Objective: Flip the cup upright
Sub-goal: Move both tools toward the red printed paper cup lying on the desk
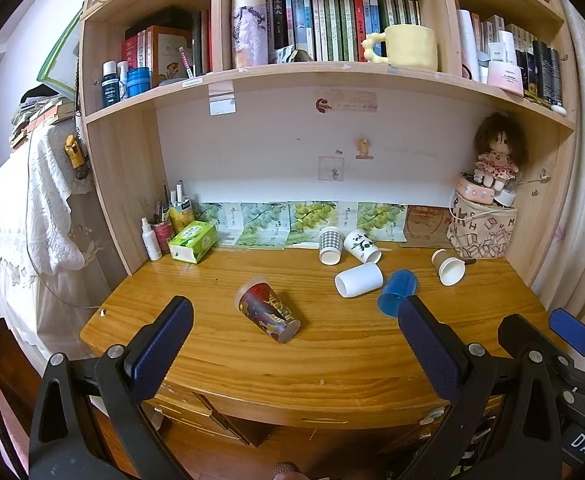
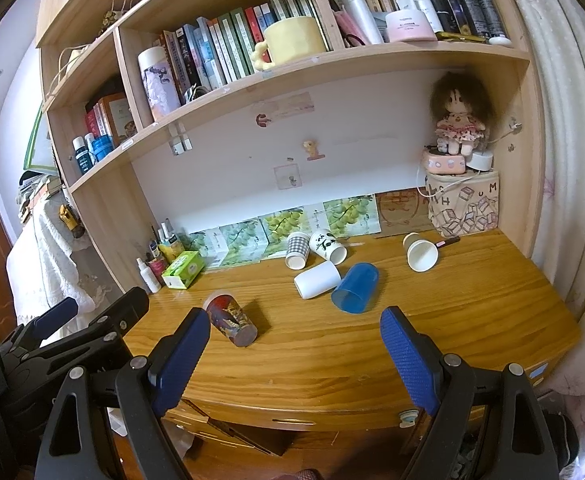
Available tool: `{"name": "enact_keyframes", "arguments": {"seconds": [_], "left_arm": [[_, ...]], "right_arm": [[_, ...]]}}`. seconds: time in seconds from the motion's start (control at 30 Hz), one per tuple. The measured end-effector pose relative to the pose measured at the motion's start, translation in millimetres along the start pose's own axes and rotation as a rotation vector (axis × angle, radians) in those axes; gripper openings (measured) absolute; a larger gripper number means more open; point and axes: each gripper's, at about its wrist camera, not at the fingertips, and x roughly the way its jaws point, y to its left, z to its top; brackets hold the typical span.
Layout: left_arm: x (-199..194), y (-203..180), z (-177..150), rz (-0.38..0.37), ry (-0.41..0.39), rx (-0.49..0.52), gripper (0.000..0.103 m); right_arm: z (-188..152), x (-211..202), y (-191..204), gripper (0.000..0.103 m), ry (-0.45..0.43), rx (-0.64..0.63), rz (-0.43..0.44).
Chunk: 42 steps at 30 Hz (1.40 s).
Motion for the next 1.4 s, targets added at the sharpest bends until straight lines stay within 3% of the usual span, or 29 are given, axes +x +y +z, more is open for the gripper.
{"name": "enact_keyframes", "arguments": {"seconds": [0.9,1.4], "left_arm": [[-16.5,19.1,-17.0,0.078,0.074,-0.064,0.102],[17.0,32.1,-21.9,0.078,0.204,-0.112,0.102]], "right_arm": [[-11.8,-3.7,15.1,0.088,0.06,-0.048,0.086],[-12.1,22.6,24.5,0.088,0.141,-0.057,0.12]]}}
